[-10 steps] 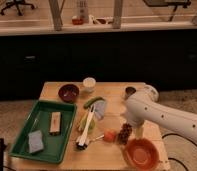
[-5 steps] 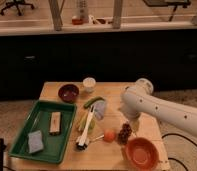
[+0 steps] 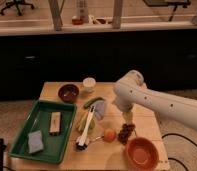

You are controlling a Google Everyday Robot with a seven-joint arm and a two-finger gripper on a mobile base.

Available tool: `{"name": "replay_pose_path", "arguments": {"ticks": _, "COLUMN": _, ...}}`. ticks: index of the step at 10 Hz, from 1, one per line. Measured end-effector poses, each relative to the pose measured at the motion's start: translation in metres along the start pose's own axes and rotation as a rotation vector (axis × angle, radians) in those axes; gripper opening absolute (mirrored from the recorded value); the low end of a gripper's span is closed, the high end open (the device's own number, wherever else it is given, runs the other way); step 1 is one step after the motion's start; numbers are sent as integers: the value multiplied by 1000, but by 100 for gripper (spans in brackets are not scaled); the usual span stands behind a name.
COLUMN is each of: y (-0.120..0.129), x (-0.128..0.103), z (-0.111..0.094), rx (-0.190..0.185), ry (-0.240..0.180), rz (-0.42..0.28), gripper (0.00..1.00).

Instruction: Place pepper in red bowl

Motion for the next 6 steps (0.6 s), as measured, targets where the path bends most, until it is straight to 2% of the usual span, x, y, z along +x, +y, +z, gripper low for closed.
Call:
{"name": "replay_pose_path", "arguments": {"ticks": 4, "y": -32, "x": -12, "z": -1, "rx": 12, "ry": -7, "rz": -50, "gripper": 80}}
{"name": "replay_pose_path", "arguments": {"ticks": 6, "y": -41, "x": -14, "z": -2, "rx": 19, "ry": -11, "rz": -57, "gripper": 80}}
